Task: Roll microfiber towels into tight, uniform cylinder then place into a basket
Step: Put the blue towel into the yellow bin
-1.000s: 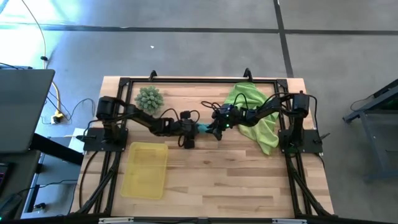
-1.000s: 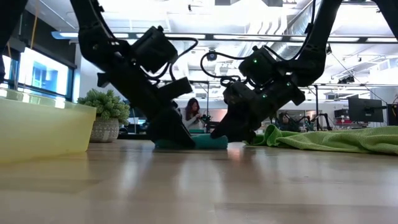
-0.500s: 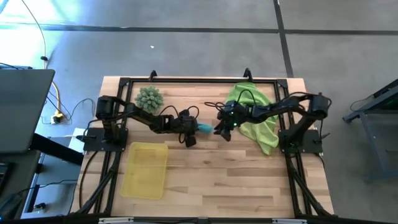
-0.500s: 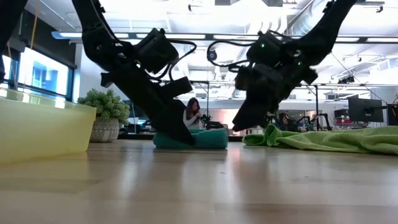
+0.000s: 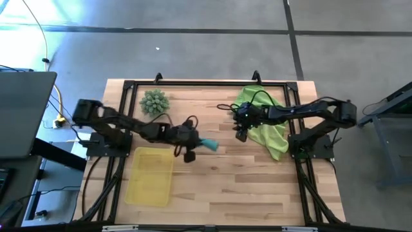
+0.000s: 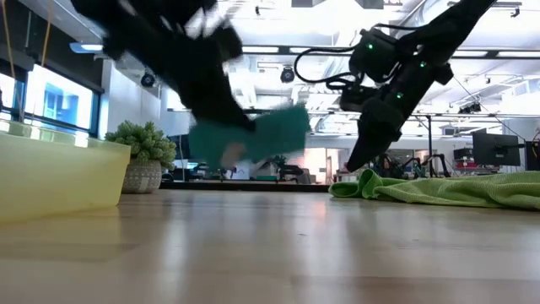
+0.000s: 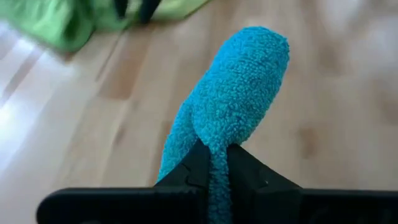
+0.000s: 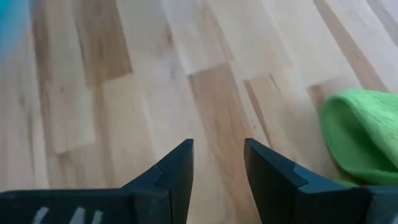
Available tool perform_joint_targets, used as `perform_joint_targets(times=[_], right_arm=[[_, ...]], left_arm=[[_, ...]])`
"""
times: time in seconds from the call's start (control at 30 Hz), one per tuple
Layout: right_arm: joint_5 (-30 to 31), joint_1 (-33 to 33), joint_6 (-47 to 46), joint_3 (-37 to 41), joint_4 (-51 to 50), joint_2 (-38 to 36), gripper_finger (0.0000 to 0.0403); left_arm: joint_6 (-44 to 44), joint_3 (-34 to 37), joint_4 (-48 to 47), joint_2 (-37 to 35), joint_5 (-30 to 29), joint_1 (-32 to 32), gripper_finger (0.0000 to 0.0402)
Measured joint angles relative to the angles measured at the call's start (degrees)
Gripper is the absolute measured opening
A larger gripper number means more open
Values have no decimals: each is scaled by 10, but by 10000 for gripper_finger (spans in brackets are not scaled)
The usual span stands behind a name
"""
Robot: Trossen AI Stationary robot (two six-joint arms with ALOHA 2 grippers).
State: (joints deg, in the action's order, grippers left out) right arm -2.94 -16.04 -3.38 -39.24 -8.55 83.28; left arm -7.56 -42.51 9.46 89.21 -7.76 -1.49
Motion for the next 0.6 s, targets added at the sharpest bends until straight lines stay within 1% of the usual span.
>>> perform_joint_targets(times=[0.13,0.2,0.27,0.37,0.43,0.6], right_arm=[[10,-7,0,-1,-18,-1,134],[10,-9,0,-1,-18,3,134],[11,-12,0,-1,-27,4,134],[11,-12,-2,-1,-29,4,134],[11,-12,-2,-1,-29,4,134],[11,-12,-17,-1,-26,4,134]], left_arm=[[-55,-2,-40,-65,-36,60,15],[-94,0,-81,-97,-54,94,15],[-130,-2,-109,-123,-64,132,15],[-190,-1,-180,-161,-69,188,15],[-240,-2,-233,-182,-77,225,15],[-408,-1,-362,-221,-85,322,15]])
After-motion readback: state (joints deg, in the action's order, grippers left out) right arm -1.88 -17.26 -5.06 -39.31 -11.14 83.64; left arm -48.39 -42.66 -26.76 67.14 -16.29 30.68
